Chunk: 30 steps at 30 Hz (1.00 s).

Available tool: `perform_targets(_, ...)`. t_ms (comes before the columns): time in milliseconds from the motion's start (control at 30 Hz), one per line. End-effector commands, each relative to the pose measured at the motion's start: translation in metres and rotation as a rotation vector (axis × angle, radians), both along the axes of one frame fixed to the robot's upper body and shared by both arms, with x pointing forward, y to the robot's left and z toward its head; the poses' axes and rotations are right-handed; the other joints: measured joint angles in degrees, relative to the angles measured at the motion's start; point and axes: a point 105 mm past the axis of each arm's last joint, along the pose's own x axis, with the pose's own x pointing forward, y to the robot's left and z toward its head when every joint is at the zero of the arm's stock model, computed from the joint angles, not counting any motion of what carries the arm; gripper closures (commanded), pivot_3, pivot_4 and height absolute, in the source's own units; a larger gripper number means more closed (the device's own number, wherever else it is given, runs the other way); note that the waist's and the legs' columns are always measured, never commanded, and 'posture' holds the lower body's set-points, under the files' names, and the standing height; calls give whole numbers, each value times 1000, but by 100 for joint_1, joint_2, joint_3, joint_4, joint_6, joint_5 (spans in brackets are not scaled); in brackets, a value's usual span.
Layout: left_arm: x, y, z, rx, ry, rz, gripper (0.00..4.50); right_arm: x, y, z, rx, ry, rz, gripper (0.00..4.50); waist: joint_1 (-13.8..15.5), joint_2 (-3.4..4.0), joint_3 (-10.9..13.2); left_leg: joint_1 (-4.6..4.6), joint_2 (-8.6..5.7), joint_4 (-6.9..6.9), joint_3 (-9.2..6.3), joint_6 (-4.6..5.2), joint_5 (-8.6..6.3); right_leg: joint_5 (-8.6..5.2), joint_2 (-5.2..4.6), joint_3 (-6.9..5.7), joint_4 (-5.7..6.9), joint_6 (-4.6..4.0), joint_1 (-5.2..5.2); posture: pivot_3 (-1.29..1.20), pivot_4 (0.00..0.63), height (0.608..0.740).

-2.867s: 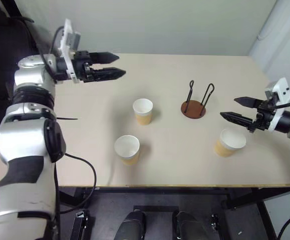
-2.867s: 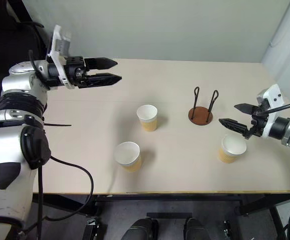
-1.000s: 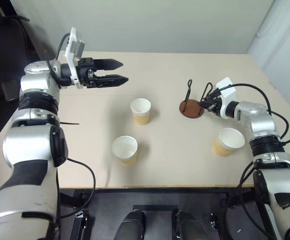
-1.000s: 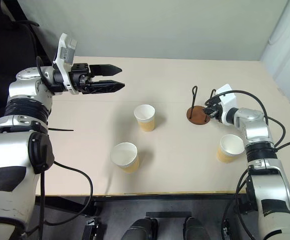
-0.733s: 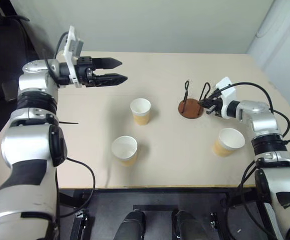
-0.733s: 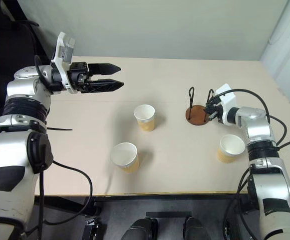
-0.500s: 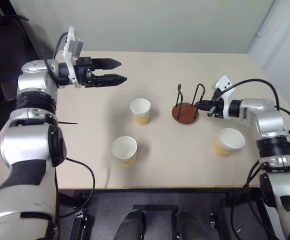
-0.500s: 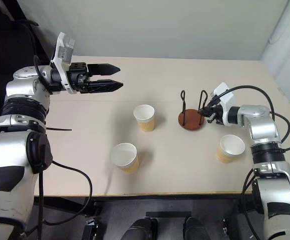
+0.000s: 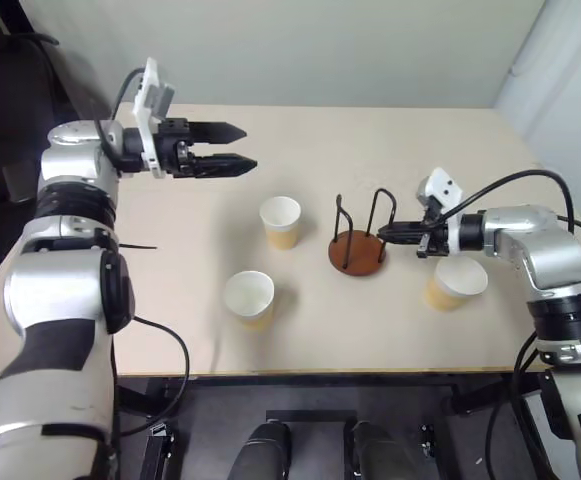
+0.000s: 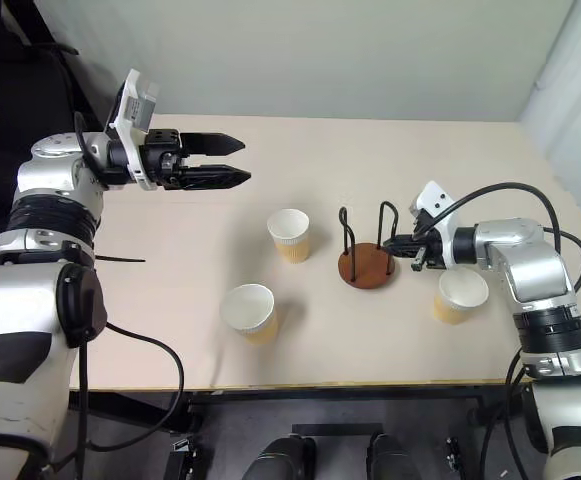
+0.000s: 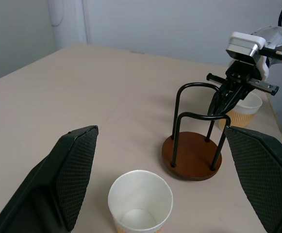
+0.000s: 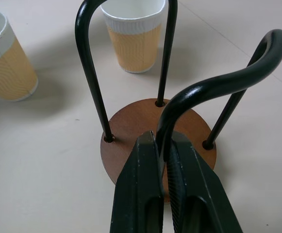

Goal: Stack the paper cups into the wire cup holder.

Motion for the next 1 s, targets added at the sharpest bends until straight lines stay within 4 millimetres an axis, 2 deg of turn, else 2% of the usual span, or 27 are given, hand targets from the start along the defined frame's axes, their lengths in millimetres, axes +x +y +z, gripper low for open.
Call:
perform_targets(33,-6,-2,17,-4,-51,-40,0,3,3,13,17,-59,4,4480,3,1,0,0,3,3,-2,0,0,0,-3,3,0,0,2,0,150,740)
perform_targets(467,-7,0,18,3,-49,-39,0,12,-7,-2,1,-44,-35,4480,9,2,1,-4,2,0,-4,0,0,2,-6,0,-6,2,0,0,150,740)
perform_targets(700,-13,-1,3,111,-11,-67,0,12,-9,-3,-6,-41,-35,4480,0,0,0,-3,1,0,-2,0,0,4,0,-1,-5,3,-2,0,150,740)
perform_targets(900,-27,3,-18,276,45,-124,0,11,-11,-3,-13,-40,-35,4480,1,0,0,-4,6,2,-7,-2,1,7,-4,1,-2,3,0,0,150,740)
perform_targets(1000,-34,1,-20,303,63,-158,0,11,-11,-3,-15,-40,-35,4480,19,-1,0,-4,4,5,-9,-3,2,8,-2,-3,-3,2,2,0,150,740)
